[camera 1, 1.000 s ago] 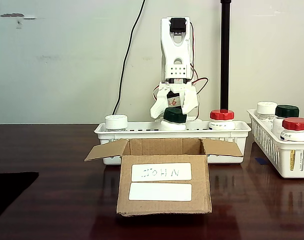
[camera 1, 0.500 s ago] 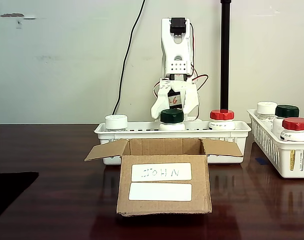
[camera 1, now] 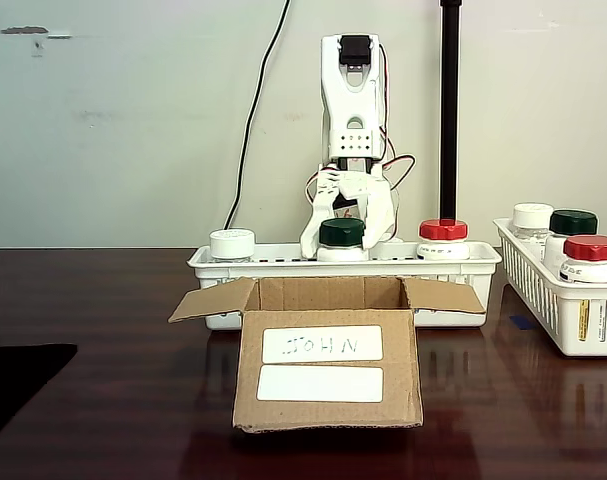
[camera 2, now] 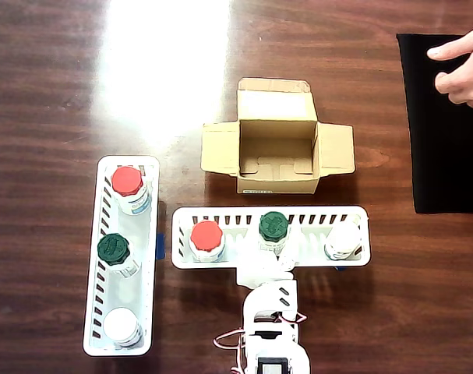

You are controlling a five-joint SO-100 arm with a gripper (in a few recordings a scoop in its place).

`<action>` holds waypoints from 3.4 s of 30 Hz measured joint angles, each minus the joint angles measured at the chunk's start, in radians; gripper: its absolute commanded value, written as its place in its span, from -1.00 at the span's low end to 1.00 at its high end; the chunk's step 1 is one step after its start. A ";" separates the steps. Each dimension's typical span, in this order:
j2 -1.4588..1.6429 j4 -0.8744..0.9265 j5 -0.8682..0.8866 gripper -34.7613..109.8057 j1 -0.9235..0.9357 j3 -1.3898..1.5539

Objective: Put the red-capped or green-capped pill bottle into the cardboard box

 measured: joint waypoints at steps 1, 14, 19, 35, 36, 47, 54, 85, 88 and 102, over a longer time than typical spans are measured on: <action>0.000 0.000 -0.002 -0.01 0.006 0.000; -0.029 0.005 0.014 -0.52 0.029 -0.060; -0.029 0.064 0.014 -0.52 0.060 -0.100; 0.193 0.402 -0.023 -0.52 0.041 -0.124; 0.224 0.454 -0.028 -0.52 0.040 -0.130; 0.440 0.825 -0.092 -0.52 0.012 -0.222; 0.446 0.897 -0.109 -0.52 0.012 -0.324; 0.046 1.282 -0.299 -0.52 -0.063 -1.108; -0.043 1.266 -0.313 -0.52 -0.069 -1.173; -0.431 1.264 -0.318 -0.52 -0.095 -1.539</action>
